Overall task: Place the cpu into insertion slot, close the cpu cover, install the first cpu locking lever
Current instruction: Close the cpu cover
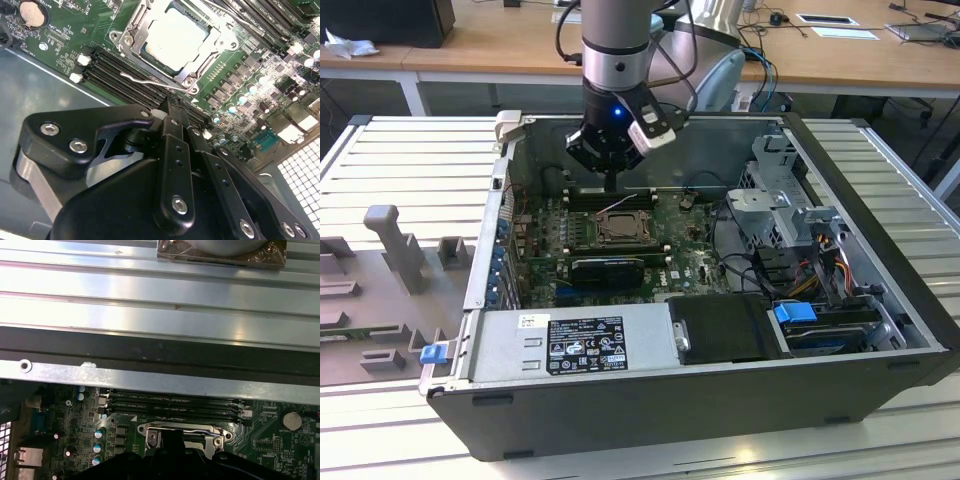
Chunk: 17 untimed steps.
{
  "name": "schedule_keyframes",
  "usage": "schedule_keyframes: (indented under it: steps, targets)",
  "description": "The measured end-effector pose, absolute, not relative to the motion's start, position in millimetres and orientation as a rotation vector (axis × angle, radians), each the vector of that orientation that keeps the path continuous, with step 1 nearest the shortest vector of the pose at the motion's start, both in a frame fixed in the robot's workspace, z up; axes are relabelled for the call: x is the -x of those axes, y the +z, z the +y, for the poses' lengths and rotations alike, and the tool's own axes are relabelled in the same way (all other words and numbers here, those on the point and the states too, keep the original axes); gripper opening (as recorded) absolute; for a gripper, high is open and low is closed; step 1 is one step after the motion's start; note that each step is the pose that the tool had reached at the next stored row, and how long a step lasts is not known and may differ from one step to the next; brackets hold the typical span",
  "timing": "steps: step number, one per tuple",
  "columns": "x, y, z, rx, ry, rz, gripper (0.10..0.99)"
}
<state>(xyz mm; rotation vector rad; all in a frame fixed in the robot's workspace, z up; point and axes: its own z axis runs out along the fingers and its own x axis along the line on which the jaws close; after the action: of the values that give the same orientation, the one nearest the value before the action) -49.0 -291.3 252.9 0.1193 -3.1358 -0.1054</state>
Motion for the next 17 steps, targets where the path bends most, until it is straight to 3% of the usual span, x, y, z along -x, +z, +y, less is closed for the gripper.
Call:
schedule_keyframes:
  steps: [4,17]
  targets:
    - [43.3,249.6,-291.3,-0.117,-0.141,-3.135,0.106]
    - [33.9,231.4,-284.8,-0.098,-0.141,-3.137,0.106]
